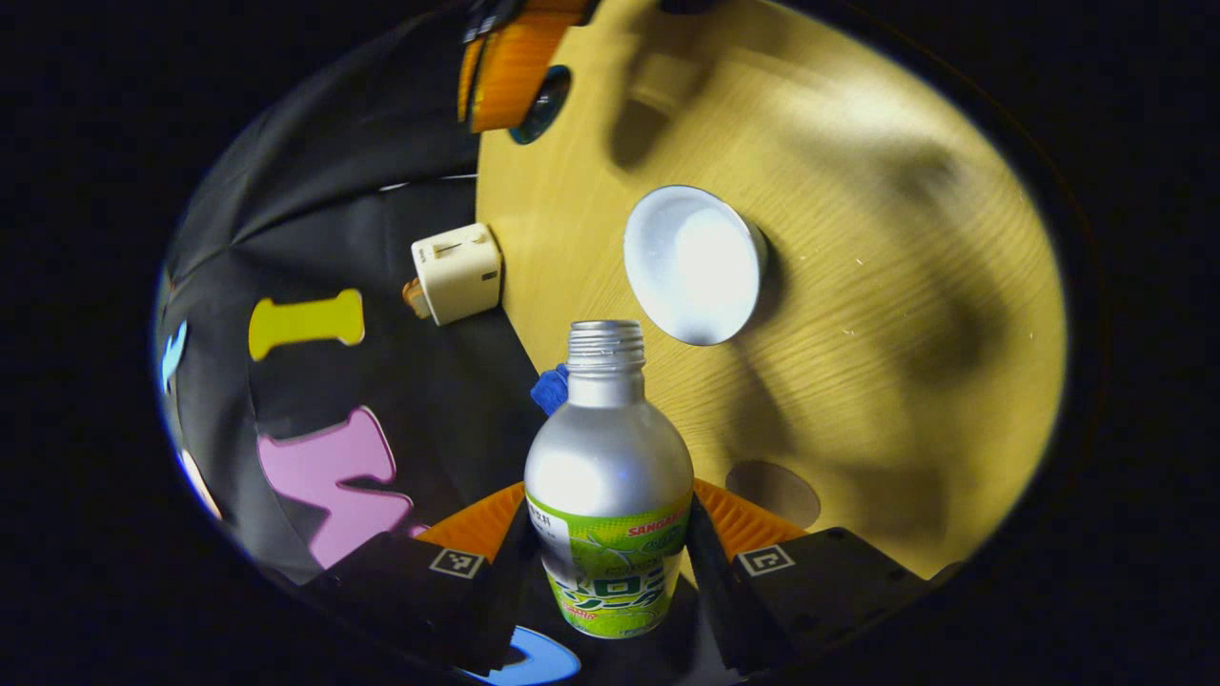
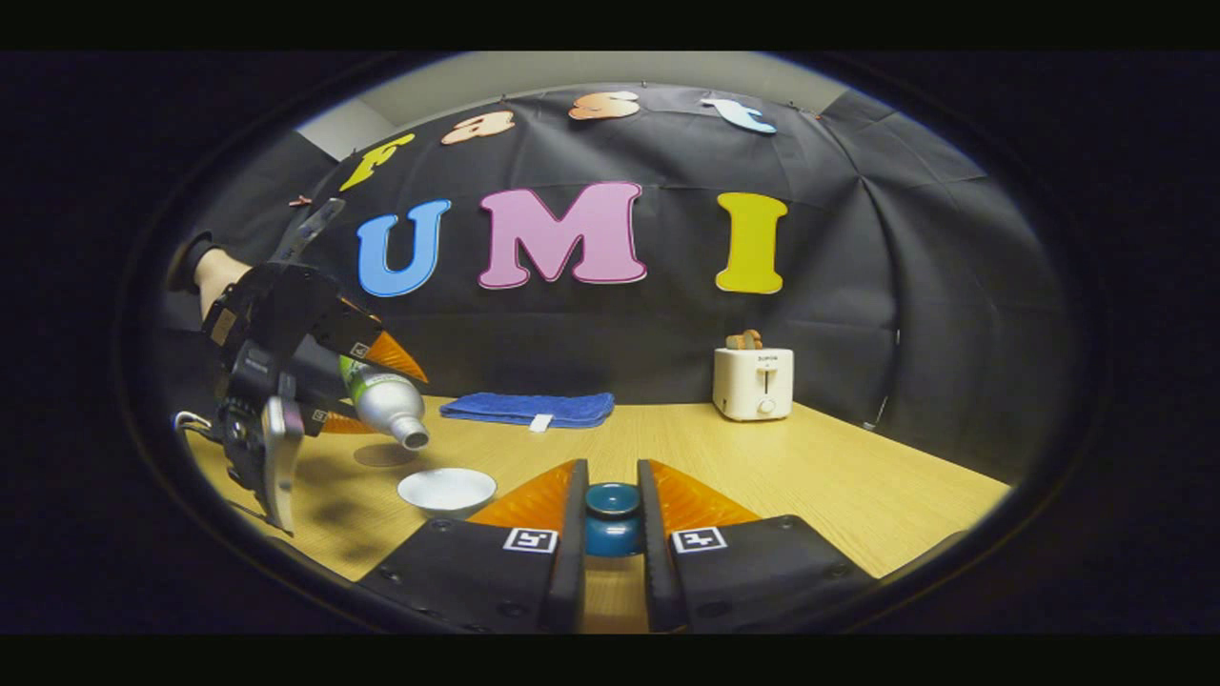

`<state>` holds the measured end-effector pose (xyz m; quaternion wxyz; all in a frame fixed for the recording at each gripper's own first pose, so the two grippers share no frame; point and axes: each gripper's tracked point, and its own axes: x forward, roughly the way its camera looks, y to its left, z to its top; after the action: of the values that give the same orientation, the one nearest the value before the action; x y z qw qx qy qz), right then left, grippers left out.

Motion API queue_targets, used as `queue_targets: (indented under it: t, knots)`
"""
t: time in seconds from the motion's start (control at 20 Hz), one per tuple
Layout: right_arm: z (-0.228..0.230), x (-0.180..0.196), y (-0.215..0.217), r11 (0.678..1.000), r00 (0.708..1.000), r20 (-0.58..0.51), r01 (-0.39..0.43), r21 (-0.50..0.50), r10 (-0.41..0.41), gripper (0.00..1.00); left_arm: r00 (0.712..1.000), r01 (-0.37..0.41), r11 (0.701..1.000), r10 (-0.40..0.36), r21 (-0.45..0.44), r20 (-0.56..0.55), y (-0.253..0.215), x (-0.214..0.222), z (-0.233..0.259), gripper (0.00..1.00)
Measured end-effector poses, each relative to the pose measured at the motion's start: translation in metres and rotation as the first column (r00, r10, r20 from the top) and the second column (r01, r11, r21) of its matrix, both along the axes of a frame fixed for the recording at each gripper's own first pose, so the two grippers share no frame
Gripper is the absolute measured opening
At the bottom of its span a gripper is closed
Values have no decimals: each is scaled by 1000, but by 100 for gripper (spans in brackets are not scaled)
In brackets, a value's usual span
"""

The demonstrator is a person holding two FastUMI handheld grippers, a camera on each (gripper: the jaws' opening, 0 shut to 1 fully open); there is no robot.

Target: Open the teacup lid with one hand, grasp the water bottle and pour water into the teacup with the other hand; after pouring, place the water bottle on the coaster and then close the teacup lid.

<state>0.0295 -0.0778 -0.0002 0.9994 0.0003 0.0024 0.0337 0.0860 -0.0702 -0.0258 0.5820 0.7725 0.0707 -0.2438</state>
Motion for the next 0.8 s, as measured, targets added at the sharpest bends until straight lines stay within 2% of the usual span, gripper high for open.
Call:
queue_targets:
  t: [0.05,0.1,0.2,0.25,0.3,0.35,0.45,0.55,0.6,0.7,0.8]
  knots:
    - [0,0,0,1000,1000,1,3,0,-3,29,995,-80,989,72,-122,-65,8,-3,-9,81]
    - [0,0,0,1000,1000,0,3,0,-3,29,984,-158,960,133,-231,-120,16,-3,-15,81]
    - [0,-1,0,1000,1000,0,3,0,-3,25,981,-190,894,163,-405,-100,22,-1,-8,81]
    - [-1,-1,0,1000,1000,0,3,0,-3,25,981,-190,858,177,-477,-74,23,1,-9,81]
    - [0,-1,0,1000,1000,0,3,0,-3,25,977,-209,810,201,-548,-75,23,3,-12,81]
    - [0,-1,0,1000,1000,-1,4,0,-4,25,971,-230,748,224,-622,-90,23,4,-15,81]
    - [-1,0,-3,1000,1000,0,18,0,-18,25,955,-271,588,261,-762,-139,25,10,-26,80]
    - [-1,0,-5,1000,1000,0,30,-1,-30,29,940,-299,392,279,-870,-198,18,14,-31,80]
    - [-1,1,-6,999,999,-1,35,-1,-35,25,932,-306,276,280,-911,-228,17,14,-31,80]
    - [-1,1,-8,999,999,-1,50,-2,-50,29,926,-293,58,265,-954,-268,13,24,-30,80]
    - [0,1,-11,998,998,1,68,-2,-68,29,922,-291,-125,228,-948,-313,9,28,-30,79]
